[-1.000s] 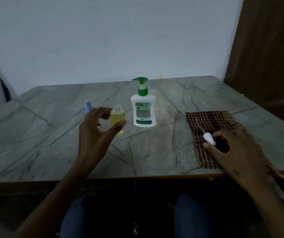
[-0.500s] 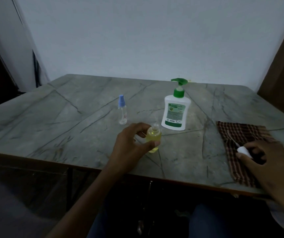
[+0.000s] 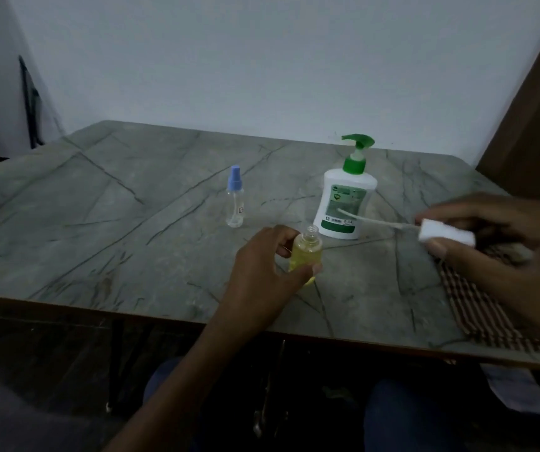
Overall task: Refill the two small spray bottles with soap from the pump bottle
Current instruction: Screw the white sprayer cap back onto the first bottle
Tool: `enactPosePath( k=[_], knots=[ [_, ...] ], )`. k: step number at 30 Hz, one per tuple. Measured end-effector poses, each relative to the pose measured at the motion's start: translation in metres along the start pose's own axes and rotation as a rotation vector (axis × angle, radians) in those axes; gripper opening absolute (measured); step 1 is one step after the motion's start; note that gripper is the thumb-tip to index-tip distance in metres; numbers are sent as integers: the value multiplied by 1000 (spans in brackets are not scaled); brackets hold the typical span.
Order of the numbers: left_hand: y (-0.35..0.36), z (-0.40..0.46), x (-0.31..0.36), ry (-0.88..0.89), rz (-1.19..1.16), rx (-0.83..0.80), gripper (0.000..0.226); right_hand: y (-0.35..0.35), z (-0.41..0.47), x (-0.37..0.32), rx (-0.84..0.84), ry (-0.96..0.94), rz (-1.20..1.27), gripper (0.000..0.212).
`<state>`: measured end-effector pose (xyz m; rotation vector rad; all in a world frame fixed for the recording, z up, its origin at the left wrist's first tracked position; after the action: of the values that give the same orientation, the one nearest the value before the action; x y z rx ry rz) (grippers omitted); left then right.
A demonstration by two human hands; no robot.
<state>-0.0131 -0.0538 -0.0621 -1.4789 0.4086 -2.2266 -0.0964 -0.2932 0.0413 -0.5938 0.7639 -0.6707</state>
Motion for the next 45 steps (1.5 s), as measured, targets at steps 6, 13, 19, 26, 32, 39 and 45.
enactPosePath(
  k=[6,13,19,26,32,39,45],
  knots=[
    [2,2,-3,25,-36,-13,31,15,45,-44,-151,-87,-87,16],
    [2,1,-4,43,-28,20,33,21,60,-45,-187,-70,-180,16],
    [1,0,-2,42,-33,20,32,24,62,-43,-208,-78,-182,12],
    [1,0,0,19,15,5,31,46,89,-56,-310,-176,-204,16],
    [2,-2,3,34,46,25,30,97,105,-63,-492,-334,-335,20],
    [1,-2,2,80,28,60,31,118,99,-55,-550,-357,-371,21],
    [2,-1,2,90,39,62,31,130,101,-47,-561,-313,-453,20]
  ],
)
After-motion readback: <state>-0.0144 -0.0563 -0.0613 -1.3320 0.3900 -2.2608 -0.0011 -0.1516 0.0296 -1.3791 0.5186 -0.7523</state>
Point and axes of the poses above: each hand's wrist, its own z-axis towards the middle knuckle, its own y-axis out of the palm, x = y × z, the point moved 9 cm from there along z, towards the middle knuckle, and after that the axes turned 6 degrees about -y, right-handed, at the moved point
